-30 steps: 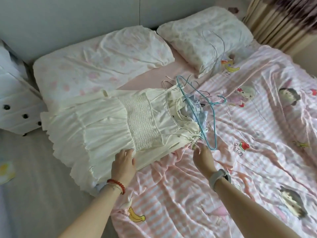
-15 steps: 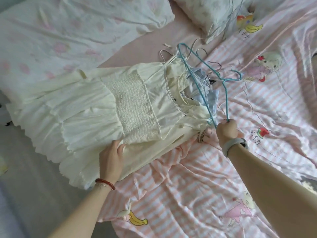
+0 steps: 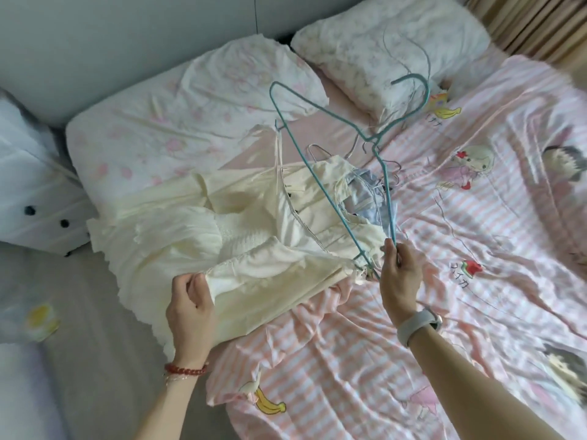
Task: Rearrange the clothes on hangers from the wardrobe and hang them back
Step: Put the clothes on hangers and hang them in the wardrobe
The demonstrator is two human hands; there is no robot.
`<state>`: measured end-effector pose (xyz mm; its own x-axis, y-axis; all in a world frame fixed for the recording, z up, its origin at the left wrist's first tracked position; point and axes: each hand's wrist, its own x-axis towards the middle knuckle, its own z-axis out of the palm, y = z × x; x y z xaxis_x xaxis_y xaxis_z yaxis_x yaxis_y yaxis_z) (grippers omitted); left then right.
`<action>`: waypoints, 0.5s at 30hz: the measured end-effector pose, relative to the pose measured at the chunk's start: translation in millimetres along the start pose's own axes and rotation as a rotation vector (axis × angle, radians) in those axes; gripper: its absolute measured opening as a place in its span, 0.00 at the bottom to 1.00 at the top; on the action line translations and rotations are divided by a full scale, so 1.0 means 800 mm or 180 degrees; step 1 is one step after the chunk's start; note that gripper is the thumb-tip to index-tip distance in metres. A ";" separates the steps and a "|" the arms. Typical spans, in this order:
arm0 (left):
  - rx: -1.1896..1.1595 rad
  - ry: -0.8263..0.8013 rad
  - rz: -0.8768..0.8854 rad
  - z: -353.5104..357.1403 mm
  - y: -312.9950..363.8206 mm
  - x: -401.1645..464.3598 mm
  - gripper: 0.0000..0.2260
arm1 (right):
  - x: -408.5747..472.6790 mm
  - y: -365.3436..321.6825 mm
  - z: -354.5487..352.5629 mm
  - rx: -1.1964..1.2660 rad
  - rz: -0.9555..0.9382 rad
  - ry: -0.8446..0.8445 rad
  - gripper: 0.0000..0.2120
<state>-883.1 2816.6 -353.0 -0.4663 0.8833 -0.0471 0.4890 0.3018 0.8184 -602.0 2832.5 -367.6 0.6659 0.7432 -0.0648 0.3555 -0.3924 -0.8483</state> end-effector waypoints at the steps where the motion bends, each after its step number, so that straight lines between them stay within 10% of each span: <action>1: -0.0092 0.0047 0.0012 -0.007 0.005 -0.004 0.05 | -0.006 -0.008 -0.003 -0.0009 -0.0096 -0.0033 0.14; 15: -0.0567 0.1001 0.0322 -0.219 0.080 -0.218 0.06 | -0.198 -0.107 -0.148 0.0830 -0.1452 -0.0900 0.17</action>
<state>-899.4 2619.1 -191.8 -0.6394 0.7438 0.1947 0.4213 0.1271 0.8980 -660.1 2684.4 -222.4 0.2706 0.9349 0.2296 0.3678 0.1200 -0.9221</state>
